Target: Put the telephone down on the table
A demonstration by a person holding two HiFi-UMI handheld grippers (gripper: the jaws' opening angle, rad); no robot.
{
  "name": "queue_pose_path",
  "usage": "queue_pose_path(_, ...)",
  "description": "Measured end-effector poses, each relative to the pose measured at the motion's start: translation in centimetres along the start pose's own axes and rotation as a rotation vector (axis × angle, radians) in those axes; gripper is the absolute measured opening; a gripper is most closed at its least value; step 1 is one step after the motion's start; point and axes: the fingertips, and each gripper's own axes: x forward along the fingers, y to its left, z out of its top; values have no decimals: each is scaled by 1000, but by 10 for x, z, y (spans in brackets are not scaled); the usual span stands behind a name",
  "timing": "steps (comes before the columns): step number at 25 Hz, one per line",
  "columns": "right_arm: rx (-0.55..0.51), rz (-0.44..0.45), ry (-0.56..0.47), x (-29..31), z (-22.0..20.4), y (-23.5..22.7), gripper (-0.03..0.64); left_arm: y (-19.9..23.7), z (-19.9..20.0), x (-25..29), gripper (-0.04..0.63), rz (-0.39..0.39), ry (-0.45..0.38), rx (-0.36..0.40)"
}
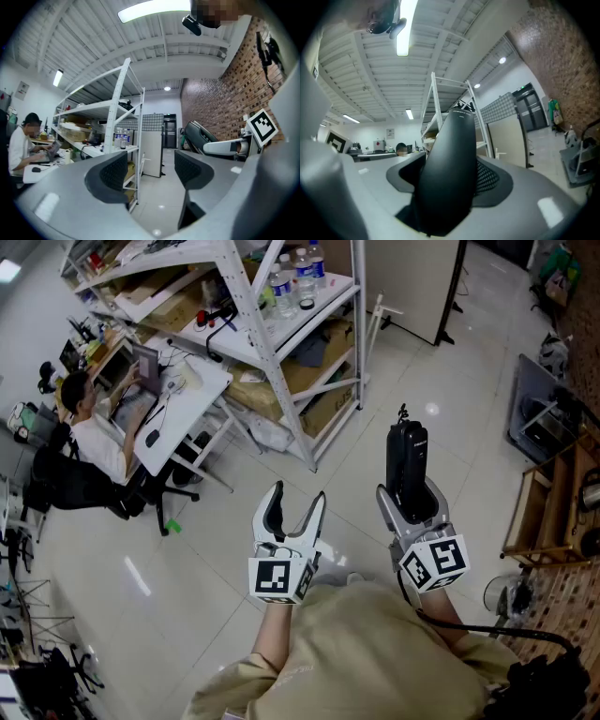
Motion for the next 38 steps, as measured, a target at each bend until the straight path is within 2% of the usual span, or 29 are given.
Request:
queue_pose_path(3, -20, -62, -5, -20, 10, -32, 299, -32, -11, 25, 314, -70, 55, -28)
queue_pose_path(5, -27, -113, -22, -38, 21, -45, 299, -54, -10, 39, 314, -137, 41, -43)
queue_pose_path(7, -49, -207, -54, -66, 34, -53, 299, -77, -7, 54, 313, -241, -6, -72)
queue_pose_path(10, -79, -398, -102, -108, 32, -59, 299, -111, -14, 71, 313, -430, 4, -107)
queue_pose_path(14, -83, -606, -126, -173, 17, -48, 299, -160, -18, 62, 313, -647, -1, -148)
queue_pose_path(16, -106, -726, -137, -210, 17, -30, 299, -189, -19, 48, 313, -770, 2, -170)
queue_pose_path(21, -117, -961, -162, -289, 7, 30, 299, -243, -26, -11, 313, -1011, 46, -193)
queue_pose_path(25, -95, -1138, -181, -357, 22, 57, 300, -305, -2, -52, 313, -1203, 74, -219)
queue_pose_path(29, -100, -1287, -191, -422, 34, 86, 299, -358, 13, -88, 313, -1332, 105, -258)
queue_pose_path(33, -92, -1412, -214, -491, 37, 105, 299, -421, 7, -123, 313, -1436, 144, -262)
queue_pose_path(38, -82, -1542, -281, -573, 33, 139, 299, -487, 16, -183, 313, -1560, 117, -244)
